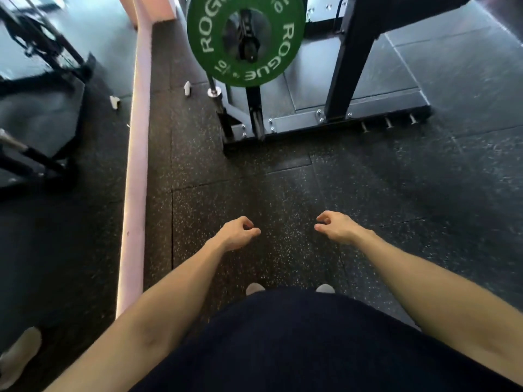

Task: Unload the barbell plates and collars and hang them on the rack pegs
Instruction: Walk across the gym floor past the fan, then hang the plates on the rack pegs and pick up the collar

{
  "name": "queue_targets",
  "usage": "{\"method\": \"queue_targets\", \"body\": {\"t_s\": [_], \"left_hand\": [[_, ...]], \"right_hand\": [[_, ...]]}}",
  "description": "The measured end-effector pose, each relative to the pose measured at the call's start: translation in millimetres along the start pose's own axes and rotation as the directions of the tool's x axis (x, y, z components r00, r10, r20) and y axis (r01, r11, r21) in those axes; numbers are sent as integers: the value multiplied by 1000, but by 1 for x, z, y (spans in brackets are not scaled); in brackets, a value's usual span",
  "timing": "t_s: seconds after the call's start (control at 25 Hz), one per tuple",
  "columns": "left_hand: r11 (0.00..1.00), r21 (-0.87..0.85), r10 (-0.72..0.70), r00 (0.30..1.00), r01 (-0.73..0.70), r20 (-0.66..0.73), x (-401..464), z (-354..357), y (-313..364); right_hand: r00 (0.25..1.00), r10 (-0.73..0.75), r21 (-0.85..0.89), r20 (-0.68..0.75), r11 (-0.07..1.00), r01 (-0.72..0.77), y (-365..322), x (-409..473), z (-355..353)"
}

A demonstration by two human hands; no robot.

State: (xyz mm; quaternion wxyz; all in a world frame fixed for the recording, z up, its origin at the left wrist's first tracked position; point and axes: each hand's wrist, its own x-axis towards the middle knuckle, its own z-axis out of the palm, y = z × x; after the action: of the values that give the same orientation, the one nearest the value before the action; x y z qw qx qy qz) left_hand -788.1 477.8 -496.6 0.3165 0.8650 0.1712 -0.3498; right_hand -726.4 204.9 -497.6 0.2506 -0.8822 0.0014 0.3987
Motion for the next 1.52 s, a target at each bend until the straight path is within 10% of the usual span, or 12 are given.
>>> {"method": "queue_targets", "body": {"t_s": [0.44, 0.84, 1.52], "left_hand": [[960, -2, 240, 822, -281, -516, -31, -189, 124], [879, 182, 401, 476, -441, -782, -130, -356, 233], [757, 467, 516, -18, -457, -856, -307, -459, 384]], "right_hand": [[873, -361, -25, -328, 927, 374, -137, -21, -167], [539, -599, -254, -593, 774, 580, -257, -113, -335], [38, -741, -584, -670, 559, 589, -341, -276, -504]]}}
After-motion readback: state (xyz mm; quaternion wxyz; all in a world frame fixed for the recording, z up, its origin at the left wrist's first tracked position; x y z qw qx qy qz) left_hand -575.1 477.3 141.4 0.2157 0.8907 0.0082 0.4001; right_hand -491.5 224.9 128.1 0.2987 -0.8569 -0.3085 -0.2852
